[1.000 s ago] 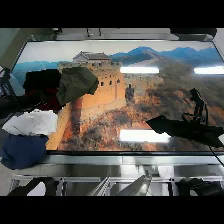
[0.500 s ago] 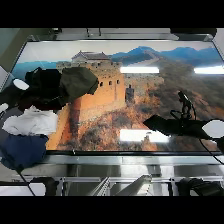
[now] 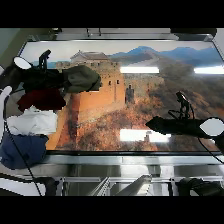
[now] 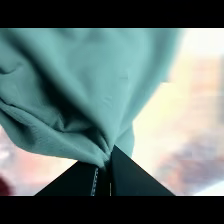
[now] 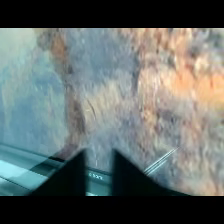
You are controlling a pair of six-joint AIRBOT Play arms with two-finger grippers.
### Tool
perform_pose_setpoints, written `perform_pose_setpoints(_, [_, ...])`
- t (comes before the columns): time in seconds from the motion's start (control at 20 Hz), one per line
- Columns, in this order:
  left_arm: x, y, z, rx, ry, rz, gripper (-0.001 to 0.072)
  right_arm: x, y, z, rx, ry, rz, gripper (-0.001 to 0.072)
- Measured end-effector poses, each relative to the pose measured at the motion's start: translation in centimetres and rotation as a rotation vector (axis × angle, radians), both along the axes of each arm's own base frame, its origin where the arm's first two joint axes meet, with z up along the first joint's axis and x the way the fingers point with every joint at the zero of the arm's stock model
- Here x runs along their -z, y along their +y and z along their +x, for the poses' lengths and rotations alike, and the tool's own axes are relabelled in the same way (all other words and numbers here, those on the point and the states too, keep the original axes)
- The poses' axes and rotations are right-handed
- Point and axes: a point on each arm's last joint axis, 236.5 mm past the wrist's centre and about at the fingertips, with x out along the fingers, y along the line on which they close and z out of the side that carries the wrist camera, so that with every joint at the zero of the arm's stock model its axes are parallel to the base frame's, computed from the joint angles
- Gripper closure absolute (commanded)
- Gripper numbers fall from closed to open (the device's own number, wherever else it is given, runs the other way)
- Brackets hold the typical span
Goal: Fold the shirts.
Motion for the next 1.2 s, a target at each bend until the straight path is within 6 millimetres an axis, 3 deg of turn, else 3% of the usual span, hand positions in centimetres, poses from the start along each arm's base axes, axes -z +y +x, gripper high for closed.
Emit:
perform_pose_setpoints(0.1, [-5.2, -3.3, -0.4, 0.072, -0.061, -0.093, 0.0694, -0.9, -0.1, 0.6, -0.017, -0.039, -0.007, 0.0688])
perform_pose_setpoints(0.2, [-11.7, -8.2, -1.8, 0.179, -0.148, -0.223, 0.0693, -2.3, -0.7, 1.8, -0.017, -0.087, -0.017, 0.0696])
perform_pose_setpoints(0.35, [-23.0, -15.8, -6.1, 0.361, -0.319, -0.426, 0.0691, -5.3, -2.2, 3.9, 0.008, -0.159, -0.021, 0.0696])
perform_pose_setpoints(0.45, [-29.9, -19.6, -9.7, 0.462, -0.443, -0.525, 0.069, -7.4, -3.0, 4.9, 0.006, -0.208, -0.027, 0.0696])
perform_pose_setpoints(0.55, [-34.6, -22.1, -13.0, 0.524, -0.531, -0.595, 0.0691, -9.5, -3.4, 5.4, -0.003, -0.258, -0.032, 0.0695])
perform_pose_setpoints(0.6, [-35.9, -22.7, -14.0, 0.531, -0.55, -0.622, 0.0691, -10.3, -3.6, 5.5, -0.008, -0.28, -0.035, 0.069])
perform_pose_setpoints(0.65, [-36.4, -23.2, -14.7, 0.533, -0.552, -0.64, 0.0693, -10.9, -3.7, 5.5, -0.012, -0.298, -0.038, 0.0689])
perform_pose_setpoints(0.7, [-36.2, -23.6, -15.1, 0.536, -0.538, -0.652, 0.0693, -11.5, -3.8, 5.4, -0.015, -0.314, -0.041, 0.0623])
perform_pose_setpoints(0.75, [-35.4, -23.9, -15.3, 0.531, -0.506, -0.661, 0.0694, -11.9, -3.9, 5.3, -0.02, -0.326, -0.046, 0.0363])
perform_pose_setpoints(0.8, [-34.2, -24.1, -15.1, 0.524, -0.47, -0.66, 0.0693, -12.2, -4.0, 5.2, -0.023, -0.337, -0.054, 0.0172])
perform_pose_setpoints(0.85, [-32.5, -24.2, -14.8, 0.512, -0.424, -0.655, 0.0658, -12.4, -4.1, 5.1, -0.026, -0.345, -0.063, 0.0183])
perform_pose_setpoints(0.95, [-27.9, -24.1, -13.8, 0.488, -0.338, -0.588, 0.0148, -12.6, -4.4, 5.0, -0.03, -0.355, -0.079, 0.0189])
perform_pose_setpoints(1.0, [-25.4, -23.8, -13.3, 0.475, -0.302, -0.537, -0.0007, -12.6, -4.5, 5.0, -0.032, -0.358, -0.089, 0.0189])
perform_pose_setpoints(1.1, [-19.5, -22.3, -12.1, 0.445, -0.224, -0.4, -0.0007, -12.3, -5.0, 5.0, -0.035, -0.36, -0.118, 0.0189])
perform_pose_setpoints(1.2, [-15.2, -20.3, -11.1, 0.409, -0.165, -0.296, -0.0006, -11.9, -5.7, 5.0, -0.039, -0.359, -0.155, 0.0189])
